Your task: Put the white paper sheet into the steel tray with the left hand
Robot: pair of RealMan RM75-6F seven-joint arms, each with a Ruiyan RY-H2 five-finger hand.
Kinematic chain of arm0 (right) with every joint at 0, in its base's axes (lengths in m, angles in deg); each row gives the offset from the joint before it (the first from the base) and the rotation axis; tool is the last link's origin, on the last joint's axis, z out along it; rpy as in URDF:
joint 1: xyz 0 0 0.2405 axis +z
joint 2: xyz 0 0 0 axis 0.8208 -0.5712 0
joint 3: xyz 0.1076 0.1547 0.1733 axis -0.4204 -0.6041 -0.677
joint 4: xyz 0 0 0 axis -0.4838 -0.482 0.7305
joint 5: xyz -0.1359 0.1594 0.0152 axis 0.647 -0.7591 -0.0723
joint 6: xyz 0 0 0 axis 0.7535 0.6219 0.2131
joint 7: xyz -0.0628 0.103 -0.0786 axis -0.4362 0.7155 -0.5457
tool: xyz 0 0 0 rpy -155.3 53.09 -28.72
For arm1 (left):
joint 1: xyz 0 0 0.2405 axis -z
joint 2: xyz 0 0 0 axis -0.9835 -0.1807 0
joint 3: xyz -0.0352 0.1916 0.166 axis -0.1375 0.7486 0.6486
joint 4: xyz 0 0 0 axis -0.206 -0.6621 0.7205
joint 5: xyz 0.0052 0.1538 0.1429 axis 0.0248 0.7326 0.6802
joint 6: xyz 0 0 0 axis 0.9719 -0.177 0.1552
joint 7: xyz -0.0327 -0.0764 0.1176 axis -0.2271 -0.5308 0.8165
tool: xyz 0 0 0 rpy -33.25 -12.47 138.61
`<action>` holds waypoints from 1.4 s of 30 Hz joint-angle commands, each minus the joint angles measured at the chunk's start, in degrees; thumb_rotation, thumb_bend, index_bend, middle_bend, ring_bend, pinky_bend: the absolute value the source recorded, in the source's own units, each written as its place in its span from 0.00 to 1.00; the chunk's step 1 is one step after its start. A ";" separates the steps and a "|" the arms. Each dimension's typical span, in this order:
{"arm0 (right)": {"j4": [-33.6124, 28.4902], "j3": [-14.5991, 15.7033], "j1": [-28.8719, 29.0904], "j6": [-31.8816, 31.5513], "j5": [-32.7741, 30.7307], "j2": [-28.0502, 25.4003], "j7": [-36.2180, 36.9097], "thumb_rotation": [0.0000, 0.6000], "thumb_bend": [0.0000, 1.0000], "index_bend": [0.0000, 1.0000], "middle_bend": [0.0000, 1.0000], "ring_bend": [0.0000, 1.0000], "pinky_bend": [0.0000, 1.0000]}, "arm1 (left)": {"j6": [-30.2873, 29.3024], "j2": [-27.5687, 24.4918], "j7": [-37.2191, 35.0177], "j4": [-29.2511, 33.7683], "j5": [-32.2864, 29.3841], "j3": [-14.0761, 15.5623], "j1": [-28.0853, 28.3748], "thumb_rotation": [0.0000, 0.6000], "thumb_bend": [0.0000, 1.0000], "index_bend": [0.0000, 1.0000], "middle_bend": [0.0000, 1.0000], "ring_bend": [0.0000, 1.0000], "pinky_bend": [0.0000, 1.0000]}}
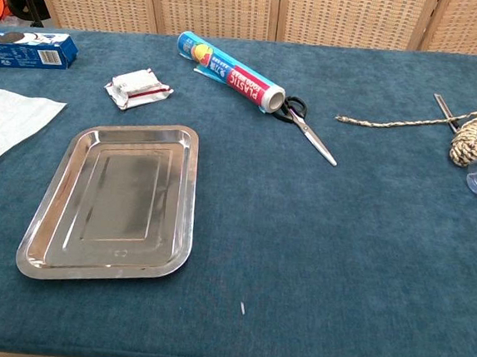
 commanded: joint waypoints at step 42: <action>-0.58 -0.08 -0.47 -1.19 0.37 -0.41 -0.09 1.00 0.00 0.23 0.00 0.00 0.00 | 11.11 -8.07 1.28 2.93 -2.54 0.00 5.89 0.86 0.11 0.00 0.00 0.00 0.00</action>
